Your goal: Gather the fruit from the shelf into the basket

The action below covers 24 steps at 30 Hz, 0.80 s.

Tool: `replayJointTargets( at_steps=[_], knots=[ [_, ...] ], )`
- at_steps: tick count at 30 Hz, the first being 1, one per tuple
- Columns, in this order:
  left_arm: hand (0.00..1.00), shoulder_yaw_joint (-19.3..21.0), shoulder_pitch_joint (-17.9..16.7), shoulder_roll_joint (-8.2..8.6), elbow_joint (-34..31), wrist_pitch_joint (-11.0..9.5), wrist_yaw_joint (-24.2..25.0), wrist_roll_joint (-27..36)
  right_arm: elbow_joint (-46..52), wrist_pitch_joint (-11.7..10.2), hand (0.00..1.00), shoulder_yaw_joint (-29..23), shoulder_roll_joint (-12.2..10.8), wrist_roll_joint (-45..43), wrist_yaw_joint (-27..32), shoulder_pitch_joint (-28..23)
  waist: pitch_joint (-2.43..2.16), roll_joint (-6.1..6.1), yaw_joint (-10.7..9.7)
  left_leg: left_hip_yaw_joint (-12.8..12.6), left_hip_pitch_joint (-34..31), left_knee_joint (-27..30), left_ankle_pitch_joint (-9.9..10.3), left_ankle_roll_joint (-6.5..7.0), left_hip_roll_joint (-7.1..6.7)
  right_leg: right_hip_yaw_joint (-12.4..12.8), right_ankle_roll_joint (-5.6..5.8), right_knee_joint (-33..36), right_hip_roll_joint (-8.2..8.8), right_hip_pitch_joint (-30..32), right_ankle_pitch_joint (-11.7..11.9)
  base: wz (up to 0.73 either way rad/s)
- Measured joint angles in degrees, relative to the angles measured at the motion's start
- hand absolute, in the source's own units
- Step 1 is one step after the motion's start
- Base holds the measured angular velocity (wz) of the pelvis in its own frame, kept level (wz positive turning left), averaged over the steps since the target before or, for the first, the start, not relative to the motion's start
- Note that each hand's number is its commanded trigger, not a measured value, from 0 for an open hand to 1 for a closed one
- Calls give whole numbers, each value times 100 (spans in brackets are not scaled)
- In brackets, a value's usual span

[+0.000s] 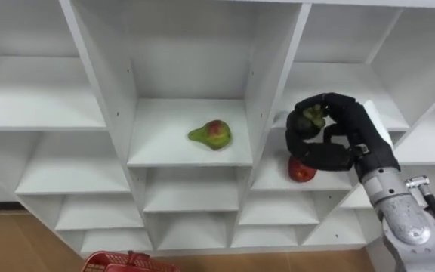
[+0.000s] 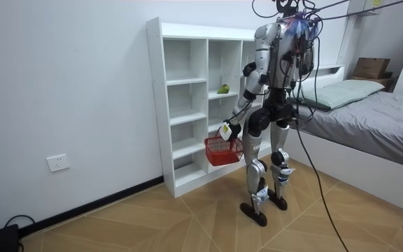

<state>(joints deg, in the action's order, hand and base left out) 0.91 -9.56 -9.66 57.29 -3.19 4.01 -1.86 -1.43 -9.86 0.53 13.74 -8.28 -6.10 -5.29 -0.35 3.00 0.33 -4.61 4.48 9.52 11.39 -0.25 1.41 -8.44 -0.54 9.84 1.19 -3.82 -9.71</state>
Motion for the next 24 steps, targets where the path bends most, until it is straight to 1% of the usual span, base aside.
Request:
replayJointTargets(
  at_steps=[1, 4, 5, 6, 7, 8, 10, 11, 12, 13, 15, 16, 17, 19, 20, 22, 23, 24],
  knots=[
    [100, -1, 2, 0, 0, -4, 14, 0, 67, -4, 100, 7, -51, -121, -28, -35, 0, -18, -15, -17, -5, 1, 0, 0, 4, 16, 0, 0, -5, 1, 0, -7],
    [100, -14, 69, 2, 1, -53, 37, -1, 204, 37, 100, 103, -66, -160, -68, -77, -7, -81, -17, -55, 2, -3, 1, -2, 16, 44, -7, 3, -16, 26, 4, -7],
    [100, -23, 100, 3, 1, -71, 41, -3, 275, 68, 100, 127, -66, -147, -96, -108, -21, -107, -6, -80, -4, -11, 1, -3, 24, 51, -11, 16, -24, 55, 6, -9],
    [100, -36, 119, 2, 0, -81, 42, -3, 298, 71, 100, 150, -64, -126, -100, -116, -25, -110, 1, -91, -6, -11, 2, -3, 27, 54, -12, 24, -26, 61, 8, -10],
    [100, -74, 154, 6, 0, -99, 41, -2, 356, 80, 100, 205, -64, -90, -102, -140, -21, -129, 5, -114, -4, -10, 1, -3, 33, 65, -15, 44, -29, 74, 9, -10],
    [100, -134, 185, 8, 0, -104, 41, -1, 421, 119, 100, 292, -63, -70, -156, -172, -4, -158, 7, -131, -8, -8, 1, -3, 40, 80, -15, 88, -31, 83, 9, -8],
    [100, -216, 232, 12, -53, -104, 42, -1, 420, 190, 100, 501, -61, -85, -330, -278, 6, -176, 4, -129, -25, -6, 2, -4, 40, 76, -15, 88, -31, 97, 9, 0],
    [100, -265, 252, 13, -132, -108, 40, -1, 418, 269, 100, 708, -64, -109, -461, -355, 20, -175, 11, -129, -58, 0, 2, -4, 39, 75, -15, 94, -29, 130, 9, 0],
    [100, -300, 263, 12, -175, -109, 39, -1, 419, 309, 100, 801, -70, -116, -535, -391, 16, -174, 16, -129, -99, 15, 1, -4, 37, 76, -16, 113, -25, 180, 9, 0],
    [100, -380, 300, 10, -220, -122, 33, 3, 413, 380, 100, 998, -68, -184, -628, -404, 23, -167, 16, -126, -180, 40, -2, -1, 29, 85, -17, 144, -17, 254, 10, 0],
    [100, -509, 388, 12, -219, -128, 22, 2, 407, 401, 100, 1204, -71, -284, -740, -403, 41, -138, 24, -120, -277, 97, -4, 3, 20, 88, -17, 179, 1, 334, 9, 2],
    [100, -599, 429, 17, -219, -136, 10, 1, 404, 406, 100, 1280, -75, -297, -795, -402, 57, -108, 31, -116, -318, 124, -7, 8, 15, 90, -17, 185, 10, 370, 10, 6],
    [100, -672, 457, 20, -218, -142, 7, -1, 401, 407, 100, 1305, -78, -327, -831, -397, 75, -74, 44, -97, -347, 143, -7, 9, 9, 84, -15, 184, 14, 381, 11, 7],
    [100, -683, 476, 23, -220, -144, 9, -3, 371, 406, 100, 1304, -84, -330, -848, -387, 76, -67, 50, -48, -432, 199, -7, 11, 2, 45, -9, 178, 22, 438, 15, 11],
    [100, -682, 505, 24, -231, -144, 9, -1, 288, 400, 100, 1302, -88, -331, -841, -350, 54, -29, 64, -24, -492, 235, -7, 11, 5, 40, -9, 182, 21, 480, 26, 8],
    [100, -689, 527, 44, -254, -146, 21, -1, -9, 368, 100, 1307, -122, -339, -821, -253, 63, -24, 92, -11, -508, 233, -7, 11, 6, 42, -12, 187, 20, 501, 34, 0],
    [100, -690, 534, 69, -340, -145, 26, -2, -223, 368, 100, 1323, -151, -414, -769, -204, 82, -54, 109, -7, -559, 247, -7, 11, 5, 37, -12, 209, 22, 549, 34, 0],
    [100, -691, 539, 80, -425, -146, 26, 0, -317, 368, 100, 1328, -166, -488, -741, -178, 77, -47, 119, -9, -612, 277, -7, 12, 6, 37, -12, 233, 24, 604, 34, 0]
  ],
)
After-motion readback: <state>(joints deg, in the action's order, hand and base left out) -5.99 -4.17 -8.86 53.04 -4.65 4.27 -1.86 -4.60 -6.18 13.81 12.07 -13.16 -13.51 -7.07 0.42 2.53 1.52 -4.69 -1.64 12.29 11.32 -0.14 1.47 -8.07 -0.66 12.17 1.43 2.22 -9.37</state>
